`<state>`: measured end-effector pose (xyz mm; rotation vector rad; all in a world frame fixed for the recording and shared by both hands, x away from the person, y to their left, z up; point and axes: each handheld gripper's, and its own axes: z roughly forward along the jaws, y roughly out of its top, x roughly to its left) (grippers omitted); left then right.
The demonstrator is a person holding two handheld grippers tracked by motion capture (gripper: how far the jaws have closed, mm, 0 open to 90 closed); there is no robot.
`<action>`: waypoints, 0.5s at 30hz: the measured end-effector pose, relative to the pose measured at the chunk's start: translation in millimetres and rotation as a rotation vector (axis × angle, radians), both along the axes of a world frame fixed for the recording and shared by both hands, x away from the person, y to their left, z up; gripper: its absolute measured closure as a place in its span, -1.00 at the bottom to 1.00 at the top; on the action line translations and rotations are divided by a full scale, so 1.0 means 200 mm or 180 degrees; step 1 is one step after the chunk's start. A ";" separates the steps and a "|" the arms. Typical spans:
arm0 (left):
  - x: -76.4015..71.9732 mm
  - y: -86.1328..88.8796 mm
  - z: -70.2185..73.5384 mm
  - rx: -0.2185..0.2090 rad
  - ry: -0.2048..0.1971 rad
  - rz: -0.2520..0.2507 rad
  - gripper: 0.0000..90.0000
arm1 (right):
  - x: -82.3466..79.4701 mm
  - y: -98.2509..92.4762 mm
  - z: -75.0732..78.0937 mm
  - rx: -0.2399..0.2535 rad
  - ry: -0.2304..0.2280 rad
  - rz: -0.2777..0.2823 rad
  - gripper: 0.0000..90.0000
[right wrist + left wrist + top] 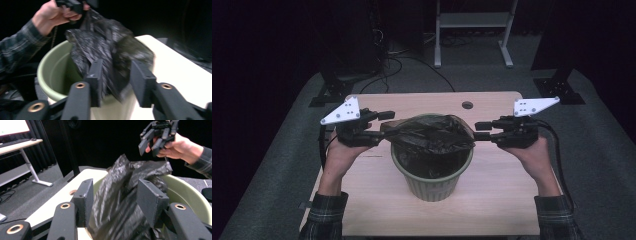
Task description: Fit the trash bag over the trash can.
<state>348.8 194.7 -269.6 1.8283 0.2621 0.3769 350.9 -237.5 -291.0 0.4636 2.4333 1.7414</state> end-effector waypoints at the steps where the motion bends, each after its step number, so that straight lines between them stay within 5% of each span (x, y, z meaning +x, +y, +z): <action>1: 0.01 -0.01 0.01 0.0009 0.0011 -0.0012 0.04 | 0.00 0.03 0.00 0.0009 -0.0003 0.0031 0.30; 10: 0.13 -0.15 0.00 0.0107 0.0129 -0.0144 0.02 | -0.01 0.21 0.01 0.0026 -0.0027 0.0374 0.11; 15: 0.18 -0.20 -0.06 0.0177 0.0264 -0.0239 0.08 | 0.01 0.25 -0.01 -0.0051 -0.0009 0.0323 0.41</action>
